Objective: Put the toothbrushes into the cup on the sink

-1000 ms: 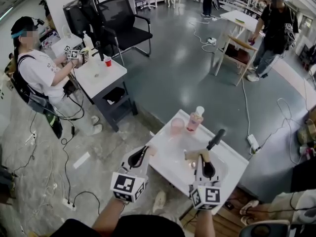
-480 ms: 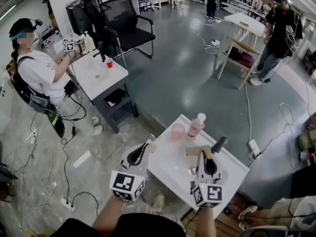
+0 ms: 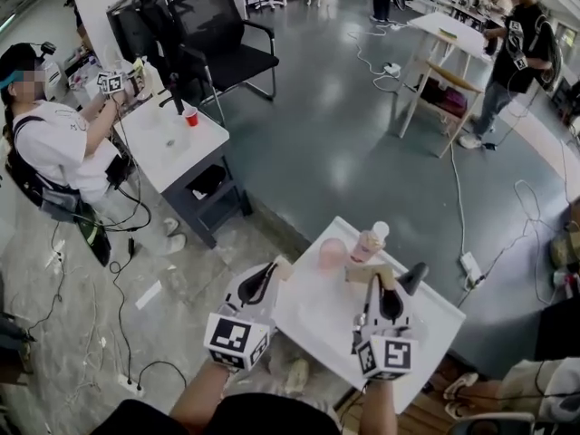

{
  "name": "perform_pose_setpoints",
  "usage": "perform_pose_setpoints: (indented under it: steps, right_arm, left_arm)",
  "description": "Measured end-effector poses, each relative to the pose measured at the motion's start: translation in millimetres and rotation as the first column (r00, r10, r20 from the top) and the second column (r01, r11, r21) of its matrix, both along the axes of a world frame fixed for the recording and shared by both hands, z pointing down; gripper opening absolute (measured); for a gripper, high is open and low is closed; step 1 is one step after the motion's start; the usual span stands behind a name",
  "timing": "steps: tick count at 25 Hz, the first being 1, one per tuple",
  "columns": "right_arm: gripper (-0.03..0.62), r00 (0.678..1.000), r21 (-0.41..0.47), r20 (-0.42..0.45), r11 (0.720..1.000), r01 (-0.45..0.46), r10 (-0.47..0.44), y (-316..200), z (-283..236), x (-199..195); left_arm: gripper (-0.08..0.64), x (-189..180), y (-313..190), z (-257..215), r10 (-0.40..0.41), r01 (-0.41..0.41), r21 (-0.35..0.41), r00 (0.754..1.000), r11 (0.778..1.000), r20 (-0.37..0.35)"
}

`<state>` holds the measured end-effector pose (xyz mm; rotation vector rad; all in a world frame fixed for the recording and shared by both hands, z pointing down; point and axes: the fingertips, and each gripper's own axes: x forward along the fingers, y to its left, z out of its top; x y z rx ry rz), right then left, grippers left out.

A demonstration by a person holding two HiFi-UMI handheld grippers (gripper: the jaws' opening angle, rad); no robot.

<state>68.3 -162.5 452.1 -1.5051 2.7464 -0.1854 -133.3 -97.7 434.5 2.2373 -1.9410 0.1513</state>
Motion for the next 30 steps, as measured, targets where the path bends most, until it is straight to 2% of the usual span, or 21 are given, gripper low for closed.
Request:
perform_pose_setpoints:
  steps: [11,30]
  right_arm:
    - [0.044,0.997,0.004,0.028,0.998,-0.07,0.07,-42.4,9.1,-35.0]
    - [0.046,0.99,-0.129,-0.043,0.982,-0.139,0.135,-86.4,92.3,-55.2]
  left_arm:
    - [0.008,-17.7,-56.9,31.8,0.1,-0.101,-0.057,0.995,0.993,-0.026]
    - [0.008,-30.2,-108.0,72.2,0.178,-0.182,-0.132,0.983,0.974,-0.045]
